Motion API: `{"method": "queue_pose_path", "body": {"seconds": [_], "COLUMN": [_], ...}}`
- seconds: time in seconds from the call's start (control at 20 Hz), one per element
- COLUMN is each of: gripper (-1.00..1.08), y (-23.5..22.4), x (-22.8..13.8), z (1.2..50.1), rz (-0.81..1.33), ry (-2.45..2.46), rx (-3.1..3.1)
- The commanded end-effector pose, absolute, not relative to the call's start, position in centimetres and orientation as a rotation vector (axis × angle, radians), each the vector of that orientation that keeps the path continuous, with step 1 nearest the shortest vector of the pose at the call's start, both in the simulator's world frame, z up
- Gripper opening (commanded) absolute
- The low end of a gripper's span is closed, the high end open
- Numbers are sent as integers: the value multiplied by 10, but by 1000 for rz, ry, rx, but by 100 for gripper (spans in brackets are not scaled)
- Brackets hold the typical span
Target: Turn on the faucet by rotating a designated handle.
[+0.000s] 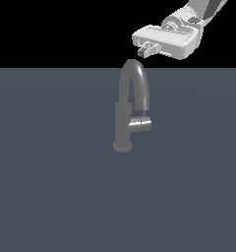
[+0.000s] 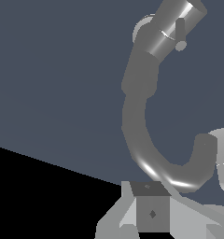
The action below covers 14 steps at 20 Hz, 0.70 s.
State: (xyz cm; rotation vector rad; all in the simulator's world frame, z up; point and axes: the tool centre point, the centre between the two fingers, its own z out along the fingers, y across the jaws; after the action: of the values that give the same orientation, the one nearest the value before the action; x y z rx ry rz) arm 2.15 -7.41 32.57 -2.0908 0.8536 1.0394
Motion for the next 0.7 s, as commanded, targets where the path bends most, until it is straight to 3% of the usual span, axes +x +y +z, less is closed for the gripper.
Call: {"method": "queue_pose_path", "body": {"seconds": [0.0, 0.65], "gripper": [-100, -100], "y": [-78, -88], "x": [29, 54], "z": [310, 216], "rz": [1083, 1289], "ry": [882, 1024], "rx": [-2019, -1612]}}
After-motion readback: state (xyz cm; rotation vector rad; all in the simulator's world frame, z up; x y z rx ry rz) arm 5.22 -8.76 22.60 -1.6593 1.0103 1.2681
